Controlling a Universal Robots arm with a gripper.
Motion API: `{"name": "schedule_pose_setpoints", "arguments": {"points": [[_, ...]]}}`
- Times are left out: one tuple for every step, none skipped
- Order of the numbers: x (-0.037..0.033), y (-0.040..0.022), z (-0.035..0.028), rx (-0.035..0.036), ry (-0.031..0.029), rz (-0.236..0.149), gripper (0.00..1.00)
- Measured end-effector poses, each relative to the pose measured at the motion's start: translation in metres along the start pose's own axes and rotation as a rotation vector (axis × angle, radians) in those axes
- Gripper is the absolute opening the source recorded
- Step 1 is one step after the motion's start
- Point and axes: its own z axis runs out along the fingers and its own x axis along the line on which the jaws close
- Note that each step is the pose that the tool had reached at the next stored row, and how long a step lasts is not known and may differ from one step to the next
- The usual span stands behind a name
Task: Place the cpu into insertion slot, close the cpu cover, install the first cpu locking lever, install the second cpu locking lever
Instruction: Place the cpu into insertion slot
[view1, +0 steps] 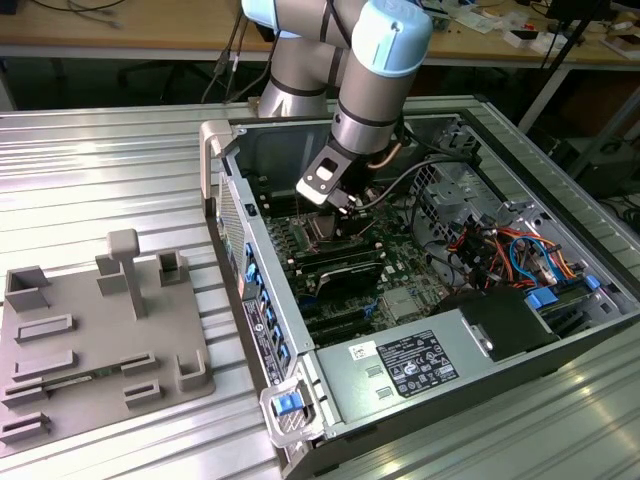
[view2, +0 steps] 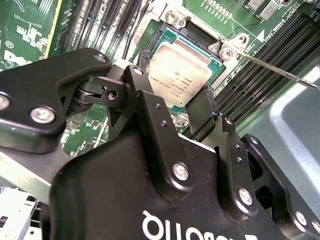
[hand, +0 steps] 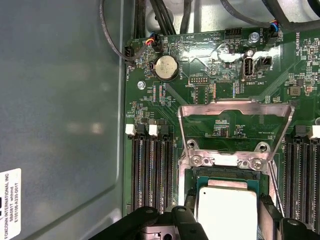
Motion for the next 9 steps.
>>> {"name": "schedule_pose_setpoints", "arguments": {"points": [[0.0000,0.0000,0.0000,0.0000,0.0000,0.000,0.55],[0.0000,0.0000,0.0000,0.0001,-0.0001,0.000,0.55],[-0.0001,0.0002,0.0001,0.0001,-0.0002,0.000,0.55],[0.0000,0.0004,0.0004,0.0001,-0.0001,0.000,0.55],[0.0000,0.0006,0.0008,0.0000,0.0002,0.000,0.55],[-0.0001,0.0010,0.0012,0.0001,0.0001,0.000,0.55],[-0.0001,0.0015,0.0017,0.0002,-0.0001,0.000,0.55],[-0.0001,0.0018,0.0019,0.0002,-0.0001,0.000,0.55],[-0.0001,0.0019,0.0022,0.0003,-0.0001,0.000,0.55]]}}
